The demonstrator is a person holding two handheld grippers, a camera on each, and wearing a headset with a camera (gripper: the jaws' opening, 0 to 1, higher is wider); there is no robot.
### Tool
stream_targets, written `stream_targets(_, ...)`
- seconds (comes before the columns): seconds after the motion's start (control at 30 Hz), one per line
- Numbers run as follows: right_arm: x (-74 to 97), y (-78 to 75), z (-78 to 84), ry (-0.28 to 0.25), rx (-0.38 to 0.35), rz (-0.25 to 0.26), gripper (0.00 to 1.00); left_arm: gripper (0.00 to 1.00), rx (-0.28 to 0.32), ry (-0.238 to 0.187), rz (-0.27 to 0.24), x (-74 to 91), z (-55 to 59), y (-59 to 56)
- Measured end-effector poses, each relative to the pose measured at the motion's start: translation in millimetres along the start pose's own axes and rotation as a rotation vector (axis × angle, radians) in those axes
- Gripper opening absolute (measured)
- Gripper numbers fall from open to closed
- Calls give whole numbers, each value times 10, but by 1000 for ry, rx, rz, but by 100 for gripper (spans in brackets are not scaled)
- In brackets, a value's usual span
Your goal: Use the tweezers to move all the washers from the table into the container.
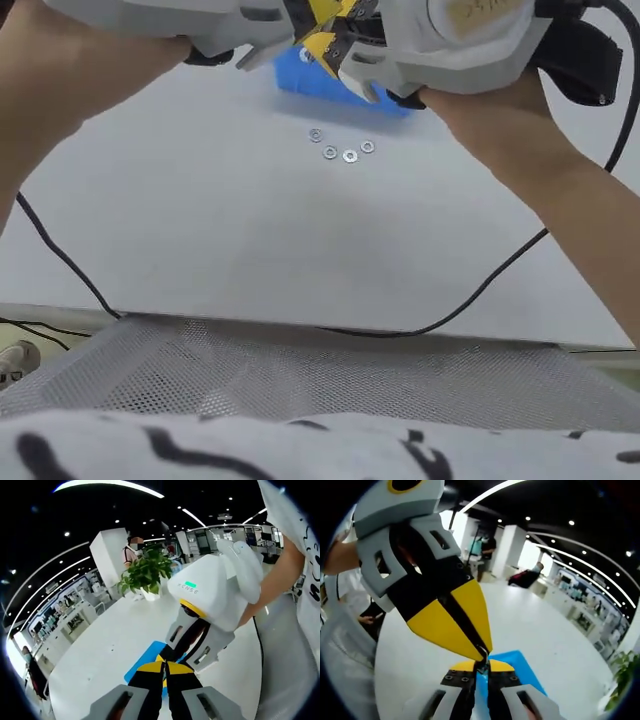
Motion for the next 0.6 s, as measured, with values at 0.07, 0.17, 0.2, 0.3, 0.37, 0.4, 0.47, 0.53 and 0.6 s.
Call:
stream_targets(0.07, -40, -31, 5, 2, -1, -1, 4, 0, -3, 4, -7, -40, 37, 45)
stream_targets(0.17, -167, -95, 42, 12, -5, -10, 4, 0, -6, 13, -13, -100, 103, 104)
stream_targets(0.2, -203, -109, 52, 15, -4, -11, 4, 0, -7, 21, -16, -128, 140, 137)
stream_targets(0.3, -310, -146, 75, 25, -10, -19, 4, 0, -1, 32, -19, -179, 218, 205)
stream_targets(0.37, -372, -161, 89, 28, -14, -24, 4, 0, 4, 41, -19, -204, 268, 248)
stream_targets(0.4, -403, -171, 100, 32, -13, -24, 4, 0, 6, 45, -19, -221, 297, 266)
stream_targets(0.47, -447, -195, 118, 36, -9, -25, 4, 0, 7, 49, -18, -242, 322, 282)
stream_targets(0.53, -488, -208, 153, 42, -20, -35, 4, 0, 12, 54, -14, -267, 349, 282)
stream_targets(0.6, -478, -182, 176, 47, -26, -43, 4, 0, 10, 60, -10, -286, 370, 263)
Point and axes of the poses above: the centre of the closed fingertips' face, and the gripper's own axes: x roughly backward along the fingers, y roughly to its left, z roughly out of its underside, the point moved 1 cm from there along x, roughly backward along the fingers, and after that the axes turned 3 degrees about -x, right-handed, at the moved point
